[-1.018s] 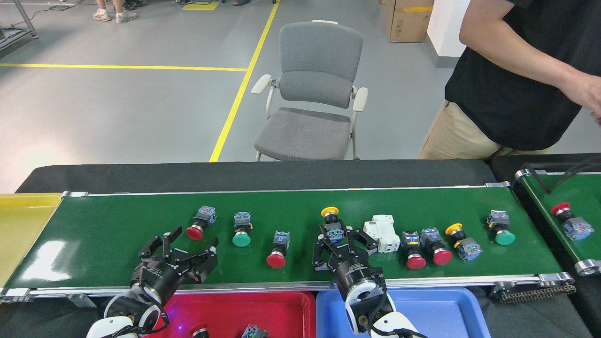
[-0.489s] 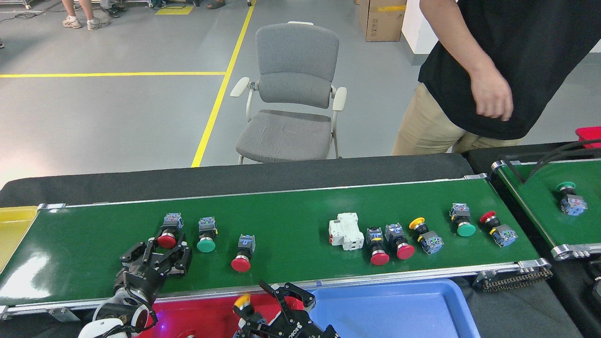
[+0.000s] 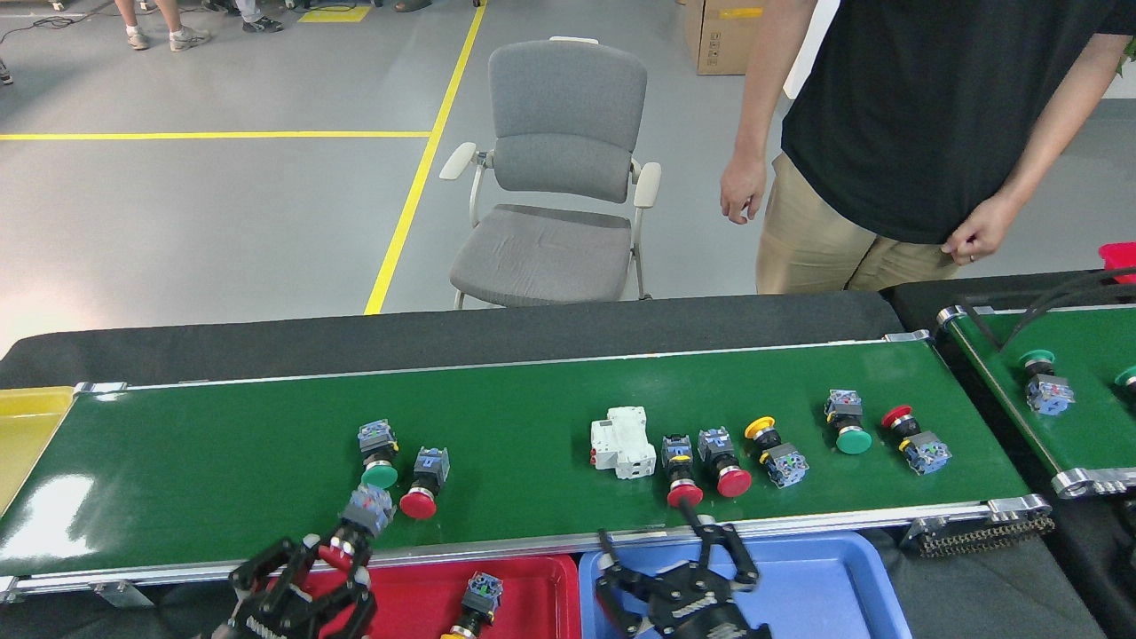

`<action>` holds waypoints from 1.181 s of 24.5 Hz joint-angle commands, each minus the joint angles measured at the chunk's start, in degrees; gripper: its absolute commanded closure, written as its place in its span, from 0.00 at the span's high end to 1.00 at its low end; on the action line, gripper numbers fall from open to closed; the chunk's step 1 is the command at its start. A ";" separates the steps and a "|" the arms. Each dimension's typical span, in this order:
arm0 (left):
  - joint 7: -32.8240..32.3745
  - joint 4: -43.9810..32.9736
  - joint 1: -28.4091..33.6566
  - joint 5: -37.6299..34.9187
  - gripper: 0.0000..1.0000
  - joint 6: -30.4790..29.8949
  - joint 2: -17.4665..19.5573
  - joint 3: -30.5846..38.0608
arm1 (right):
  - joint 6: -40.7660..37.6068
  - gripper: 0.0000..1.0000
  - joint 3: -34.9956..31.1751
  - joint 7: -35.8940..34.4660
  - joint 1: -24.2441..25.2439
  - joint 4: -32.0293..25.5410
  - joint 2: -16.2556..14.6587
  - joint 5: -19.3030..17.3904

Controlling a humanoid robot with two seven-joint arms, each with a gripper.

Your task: Pick switch part from conveyor to tray

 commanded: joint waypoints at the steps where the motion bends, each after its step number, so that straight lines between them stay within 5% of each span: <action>1: 0.48 -1.05 1.61 0.36 1.00 -1.40 0.02 0.10 | 1.89 0.98 -2.67 -1.72 0.86 -1.39 -0.03 -0.13; 7: 0.48 -1.05 1.52 0.54 1.00 -0.96 -2.79 2.48 | 1.80 0.98 -2.94 -0.84 1.47 -1.39 -0.29 0.13; 9: 0.48 -1.05 0.02 0.54 1.00 5.98 -5.87 5.99 | 1.36 0.98 -1.71 1.01 1.12 -1.30 -0.29 0.22; 13: 0.56 -0.87 -0.42 0.45 1.00 14.42 -6.13 10.91 | 1.45 0.98 3.04 6.28 -2.22 -0.86 -0.20 0.30; 18: 0.39 -0.70 -2.79 0.10 1.00 14.51 -6.13 11.09 | 1.45 0.98 7.79 9.09 -7.58 1.34 0.68 0.30; 24: -0.23 7.39 -14.04 -6.23 1.00 14.25 -5.25 10.91 | 1.45 0.98 9.46 10.76 -11.19 4.94 2.26 0.39; 29: -0.23 8.71 -15.71 -6.76 1.00 8.88 -4.63 7.58 | 1.36 0.98 9.81 10.85 -14.96 10.56 4.63 0.39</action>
